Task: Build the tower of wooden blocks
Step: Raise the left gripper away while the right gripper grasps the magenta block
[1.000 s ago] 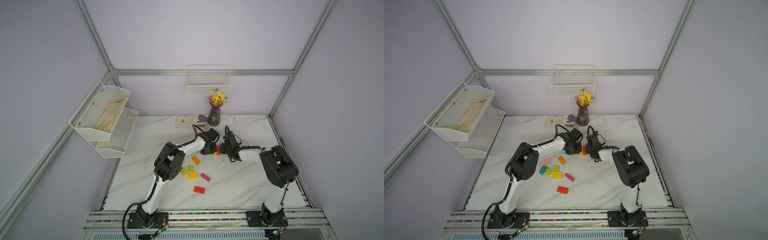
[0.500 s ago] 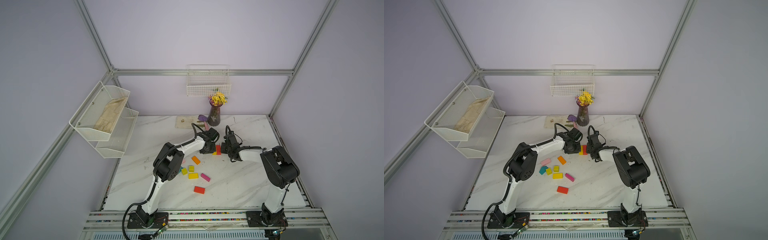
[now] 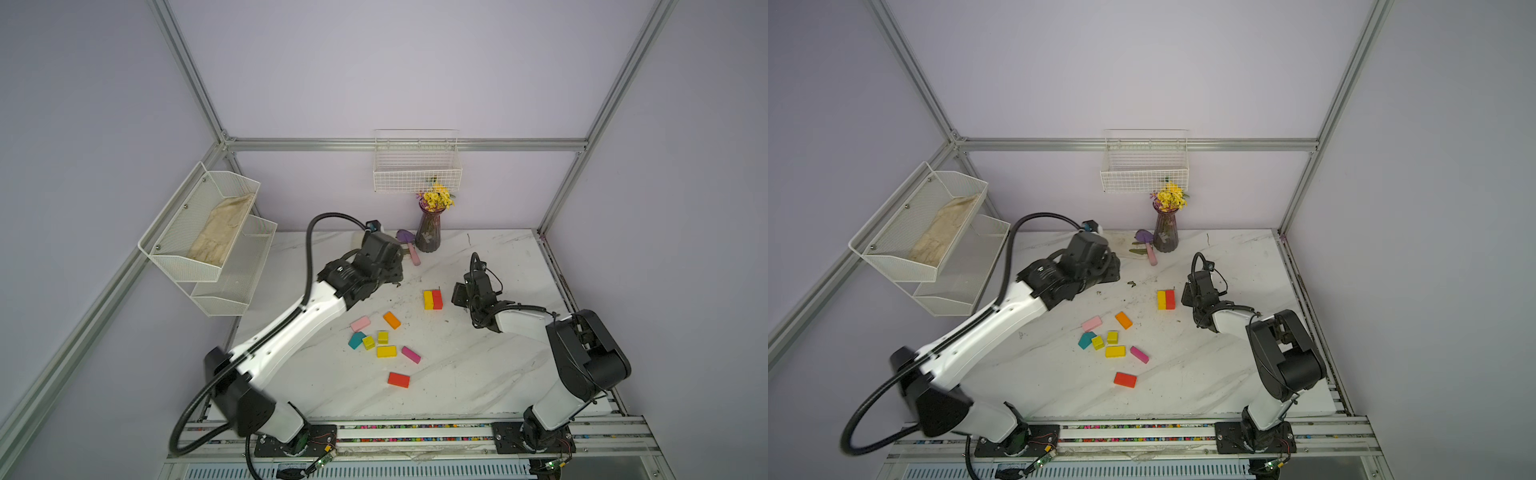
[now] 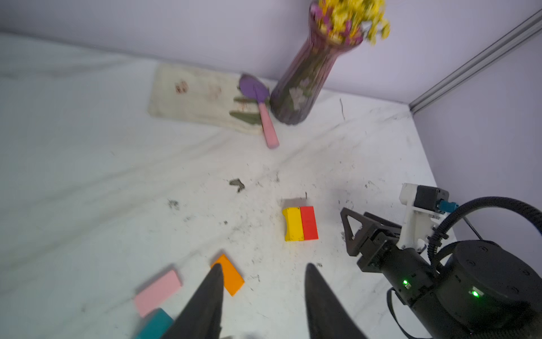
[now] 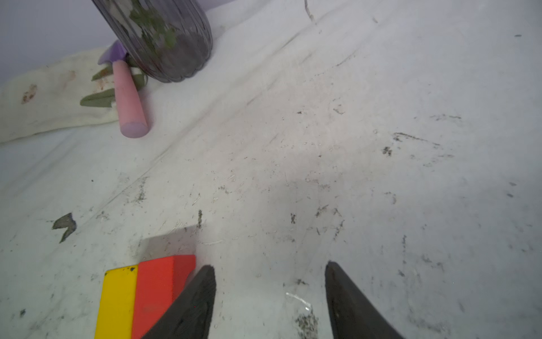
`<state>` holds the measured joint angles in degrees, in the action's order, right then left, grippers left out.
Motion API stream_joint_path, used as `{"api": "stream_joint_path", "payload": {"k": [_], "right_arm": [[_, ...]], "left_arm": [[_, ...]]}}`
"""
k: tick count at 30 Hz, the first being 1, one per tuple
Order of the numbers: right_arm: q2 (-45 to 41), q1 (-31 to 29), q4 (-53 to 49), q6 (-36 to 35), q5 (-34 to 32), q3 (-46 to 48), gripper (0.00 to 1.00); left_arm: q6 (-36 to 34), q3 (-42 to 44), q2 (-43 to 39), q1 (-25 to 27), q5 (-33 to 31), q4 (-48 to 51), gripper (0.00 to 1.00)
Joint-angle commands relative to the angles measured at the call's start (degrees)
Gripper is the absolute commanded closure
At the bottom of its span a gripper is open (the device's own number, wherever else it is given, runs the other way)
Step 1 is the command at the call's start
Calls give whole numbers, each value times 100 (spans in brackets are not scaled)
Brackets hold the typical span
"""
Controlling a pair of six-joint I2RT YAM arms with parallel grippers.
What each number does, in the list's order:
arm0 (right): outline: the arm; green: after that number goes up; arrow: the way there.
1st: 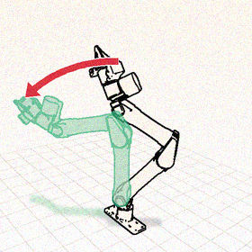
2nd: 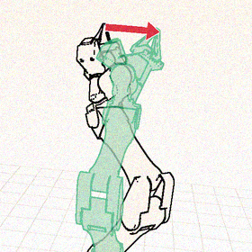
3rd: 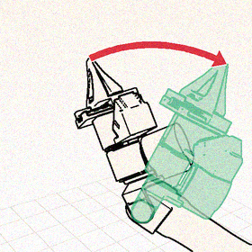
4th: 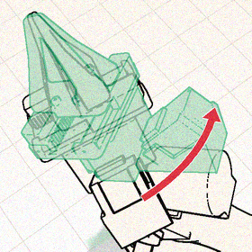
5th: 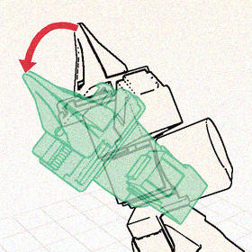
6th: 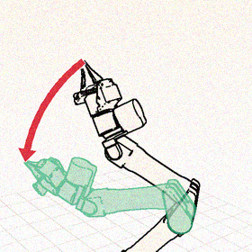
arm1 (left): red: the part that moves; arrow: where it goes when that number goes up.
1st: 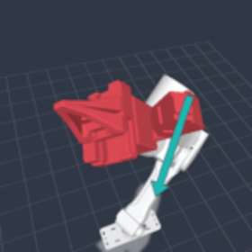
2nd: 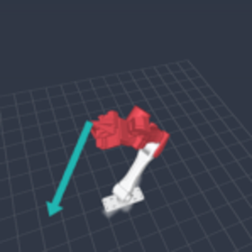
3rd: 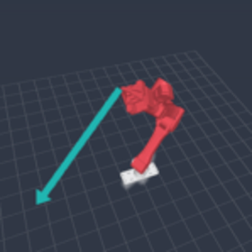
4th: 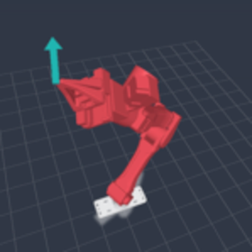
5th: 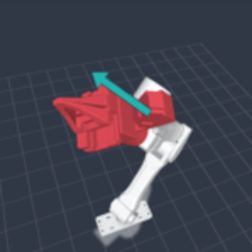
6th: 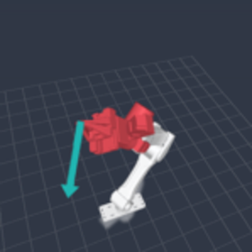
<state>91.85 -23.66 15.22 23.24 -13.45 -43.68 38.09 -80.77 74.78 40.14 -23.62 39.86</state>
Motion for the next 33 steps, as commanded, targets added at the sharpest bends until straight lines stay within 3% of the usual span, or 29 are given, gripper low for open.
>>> {"api": "stream_joint_path", "payload": {"k": [1, 4, 6, 9, 13, 15, 19, 23, 33], "right_arm": [[-650, 7, 546, 141, -275, 422, 36], [-1273, -5, 858, 234, -165, 840, 34], [-1711, -22, 1048, 331, 123, 1106, 34], [-2029, -190, 1221, 514, 474, 1373, 38], [-1901, -945, 460, 505, 437, 927, 44], [-1890, -1479, 308, 541, 313, 859, 44], [-1904, -2449, 376, 542, 100, 973, 45], [-1774, -3303, 91, 388, -266, 819, 47], [-1425, -3821, -487, 368, -329, 712, 45]], "left_arm": [[-354, 1993, -1421, -38, -1486, -1203, 36], [-850, 3885, -2725, -67, -2078, -2807, 17], [-1087, 4668, -3331, -87, -2332, -3556, 0], [-771, 4895, -3896, -160, -2186, -3521, 0], [-824, 4939, -4061, -157, -2168, -3381, 1], [-656, 4981, -3984, -156, -2353, -3359, 0], [-627, 4887, -3573, -156, -1874, -3569, 0], [-655, 4336, -2954, -163, -1976, -3077, 0], [-777, 4118, -2615, -277, -2705, -2807, 0]]}}
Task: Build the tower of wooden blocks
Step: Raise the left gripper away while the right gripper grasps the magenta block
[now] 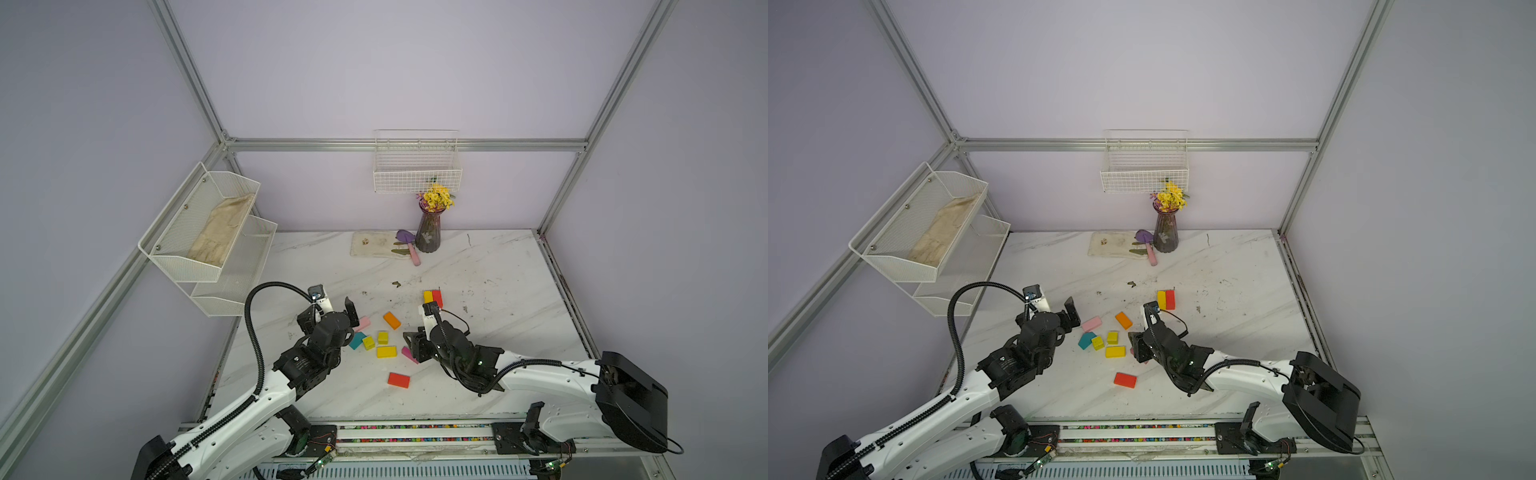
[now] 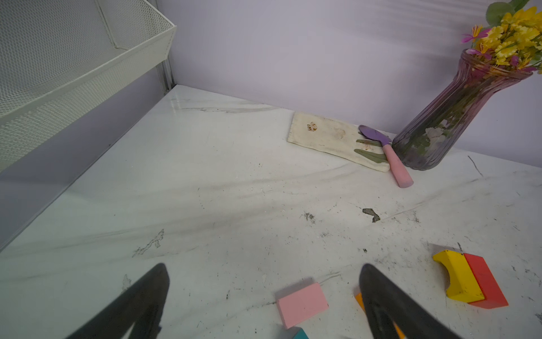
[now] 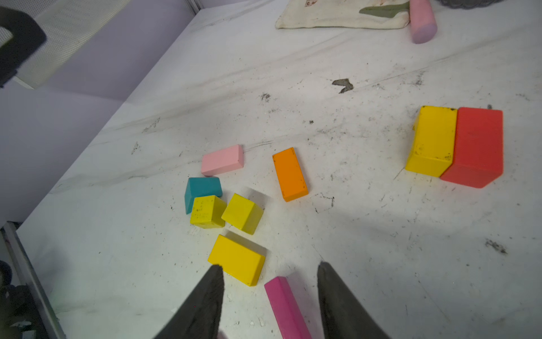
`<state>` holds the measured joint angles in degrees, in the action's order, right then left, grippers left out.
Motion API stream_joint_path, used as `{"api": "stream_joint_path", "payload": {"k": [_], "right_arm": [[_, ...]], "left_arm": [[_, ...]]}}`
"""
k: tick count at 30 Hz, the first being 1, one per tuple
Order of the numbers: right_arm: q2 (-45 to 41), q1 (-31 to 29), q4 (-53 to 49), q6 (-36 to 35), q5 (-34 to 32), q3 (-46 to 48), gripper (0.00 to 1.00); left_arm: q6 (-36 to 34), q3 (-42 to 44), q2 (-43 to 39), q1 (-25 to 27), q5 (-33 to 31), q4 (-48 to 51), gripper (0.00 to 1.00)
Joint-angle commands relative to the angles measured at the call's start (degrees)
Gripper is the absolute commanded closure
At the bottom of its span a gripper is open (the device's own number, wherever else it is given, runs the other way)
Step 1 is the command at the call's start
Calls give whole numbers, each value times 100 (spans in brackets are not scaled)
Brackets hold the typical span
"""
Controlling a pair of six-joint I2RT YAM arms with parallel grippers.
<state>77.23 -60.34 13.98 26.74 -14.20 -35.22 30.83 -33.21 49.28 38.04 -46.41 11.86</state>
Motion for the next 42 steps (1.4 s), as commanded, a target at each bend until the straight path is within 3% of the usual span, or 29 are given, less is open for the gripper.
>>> {"api": "stream_joint_path", "payload": {"k": [1, 10, 21, 29, 35, 42], "right_arm": [[38, -209, -374, 35, -309, -105, 43], [312, -483, -329, 117, -367, -21, 40], [1458, -736, -1019, 194, -679, -616, 43], [1774, -769, -1141, 357, -1022, -827, 46], [1919, -768, -1458, 201, -1068, -1116, 63], [1877, -760, -1001, 78, -1186, -884, 78]], "left_arm": [[-29, -643, -108, -75, -494, 74, 0], [-298, -222, -691, -113, -415, -331, 0], [-332, -377, -361, -156, -285, -272, 1], [-279, -491, -141, -174, -145, -180, 0], [-226, -511, -51, -215, -161, -140, 0], [-121, -691, 138, -220, 12, 44, 0]]}}
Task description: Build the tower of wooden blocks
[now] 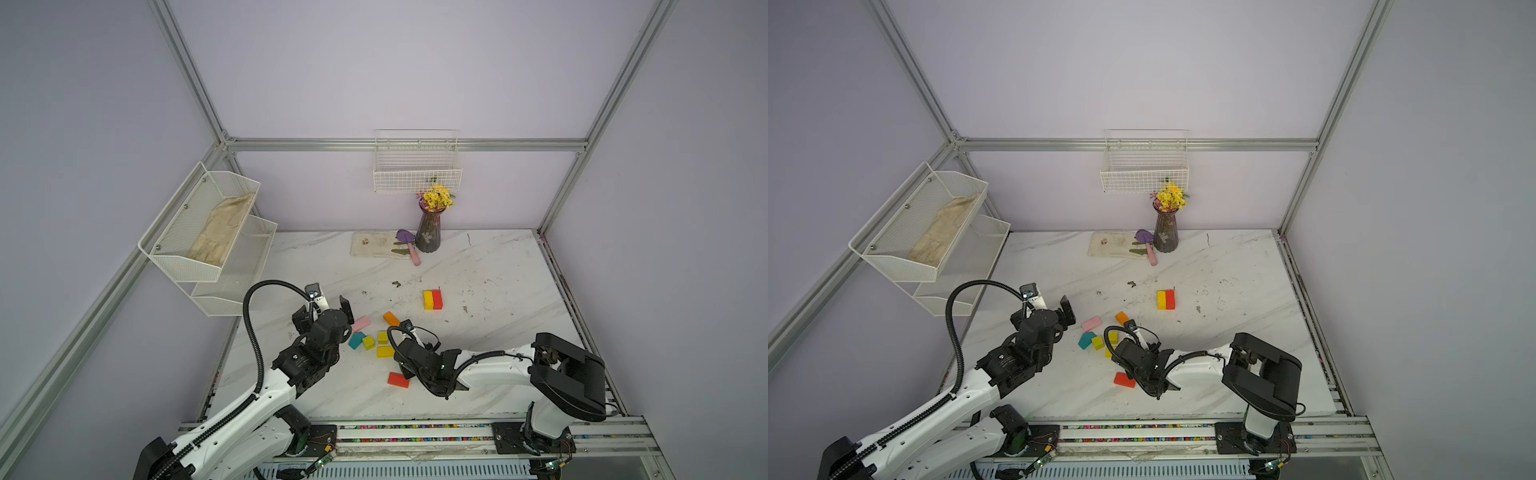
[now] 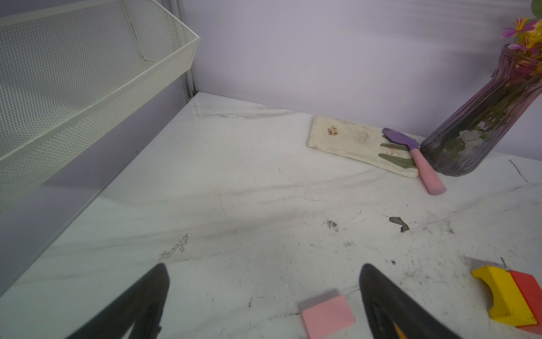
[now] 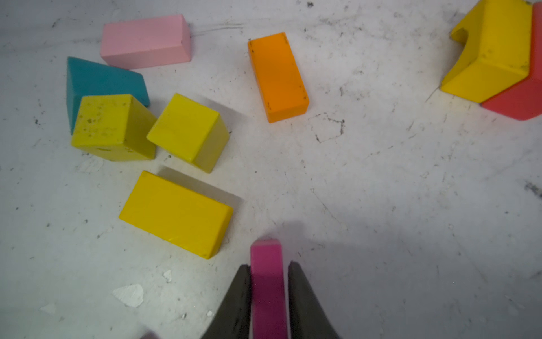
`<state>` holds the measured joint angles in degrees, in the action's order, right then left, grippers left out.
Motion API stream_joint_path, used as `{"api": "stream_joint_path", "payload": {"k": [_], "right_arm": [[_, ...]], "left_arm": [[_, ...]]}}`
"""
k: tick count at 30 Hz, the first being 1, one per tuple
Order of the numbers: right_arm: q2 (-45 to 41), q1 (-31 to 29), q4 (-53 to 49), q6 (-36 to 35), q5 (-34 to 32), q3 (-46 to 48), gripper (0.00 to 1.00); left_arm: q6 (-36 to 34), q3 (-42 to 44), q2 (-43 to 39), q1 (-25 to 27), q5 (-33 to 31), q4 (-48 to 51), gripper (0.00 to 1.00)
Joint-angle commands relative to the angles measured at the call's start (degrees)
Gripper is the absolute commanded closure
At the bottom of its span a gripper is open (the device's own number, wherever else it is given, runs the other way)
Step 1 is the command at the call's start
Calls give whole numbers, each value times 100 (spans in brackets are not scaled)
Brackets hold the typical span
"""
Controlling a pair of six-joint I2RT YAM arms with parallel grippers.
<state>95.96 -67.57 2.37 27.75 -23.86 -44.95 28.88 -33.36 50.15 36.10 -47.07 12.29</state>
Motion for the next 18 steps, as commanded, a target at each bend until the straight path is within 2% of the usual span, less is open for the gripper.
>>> {"api": "stream_joint_path", "payload": {"k": [1, 5, 8, 18], "right_arm": [[-24, -37, 225, -9, -232, 108, 81], [-143, -26, 391, 108, -249, 135, 87], [-337, 27, 604, 215, -185, 289, 88], [-503, 704, 1571, 484, 1021, 935, 89]], "left_arm": [[65, -697, 85, -25, 84, 15, 0], [47, -782, 238, -23, -68, 114, 0], [-19, -836, 324, -35, -67, 111, 0], [-25, -923, 375, -34, -14, 221, 0]]}}
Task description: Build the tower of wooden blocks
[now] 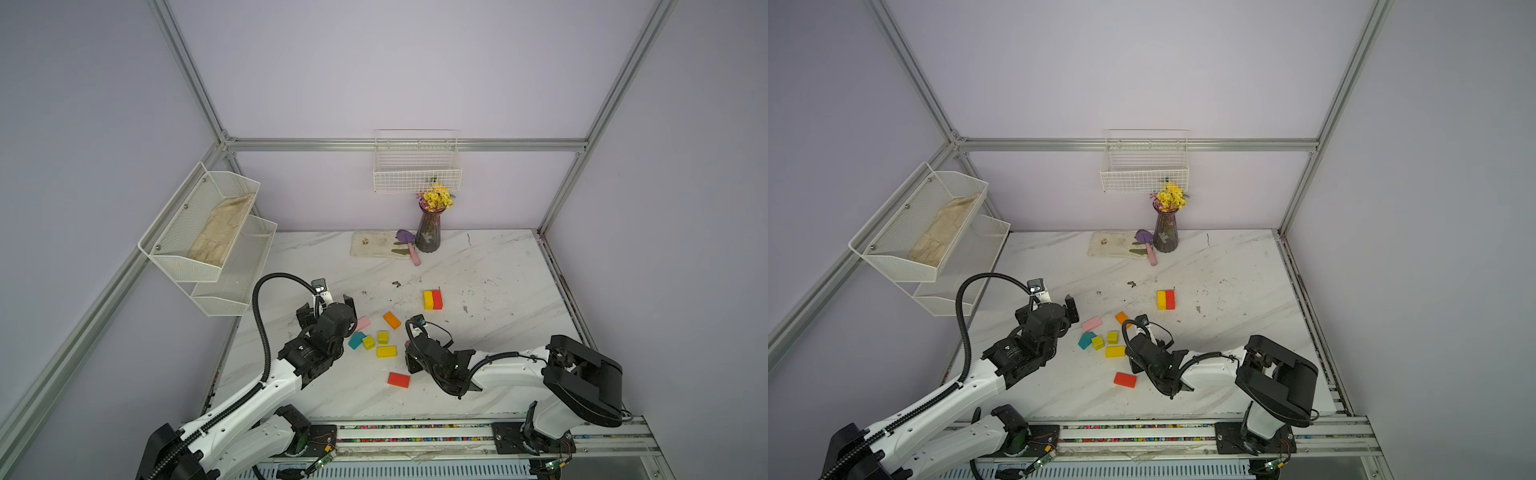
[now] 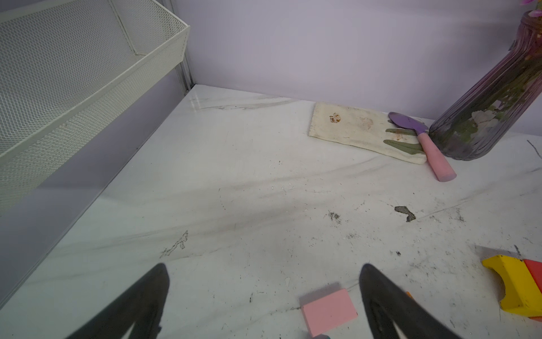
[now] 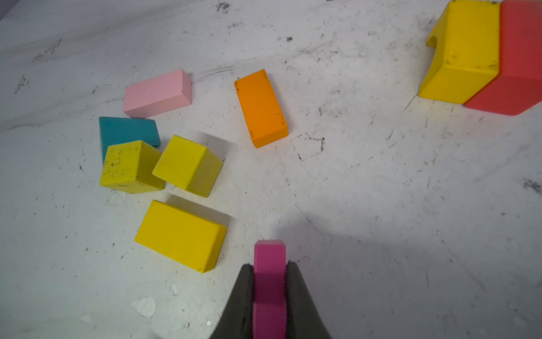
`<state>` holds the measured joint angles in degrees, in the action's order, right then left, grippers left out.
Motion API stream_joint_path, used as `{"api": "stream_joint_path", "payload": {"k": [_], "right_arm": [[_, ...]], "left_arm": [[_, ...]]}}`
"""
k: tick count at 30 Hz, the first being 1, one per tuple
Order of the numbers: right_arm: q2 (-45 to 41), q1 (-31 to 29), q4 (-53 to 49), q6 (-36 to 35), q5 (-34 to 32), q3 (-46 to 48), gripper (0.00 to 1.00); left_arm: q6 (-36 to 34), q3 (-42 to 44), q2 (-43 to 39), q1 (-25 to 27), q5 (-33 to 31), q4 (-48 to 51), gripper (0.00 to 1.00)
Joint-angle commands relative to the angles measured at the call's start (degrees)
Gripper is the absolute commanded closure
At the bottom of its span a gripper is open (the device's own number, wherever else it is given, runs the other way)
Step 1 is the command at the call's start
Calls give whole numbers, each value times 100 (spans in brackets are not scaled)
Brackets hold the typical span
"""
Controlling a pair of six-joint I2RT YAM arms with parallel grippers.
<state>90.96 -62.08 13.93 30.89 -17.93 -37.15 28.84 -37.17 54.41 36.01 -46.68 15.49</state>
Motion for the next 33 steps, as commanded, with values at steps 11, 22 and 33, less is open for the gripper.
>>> {"api": "stream_joint_path", "payload": {"k": [11, 22, 33], "right_arm": [[619, 865, 1140, 255, 1308, 532, 91], [960, 1331, 1539, 292, 1735, 804, 92], [1375, 1722, 1727, 224, 1954, 911, 86]], "left_arm": [[21, -612, -54, -24, 9, -13, 0], [52, -671, 42, -24, 35, 51, 1], [69, -695, 94, -24, 18, 72, 0]]}}
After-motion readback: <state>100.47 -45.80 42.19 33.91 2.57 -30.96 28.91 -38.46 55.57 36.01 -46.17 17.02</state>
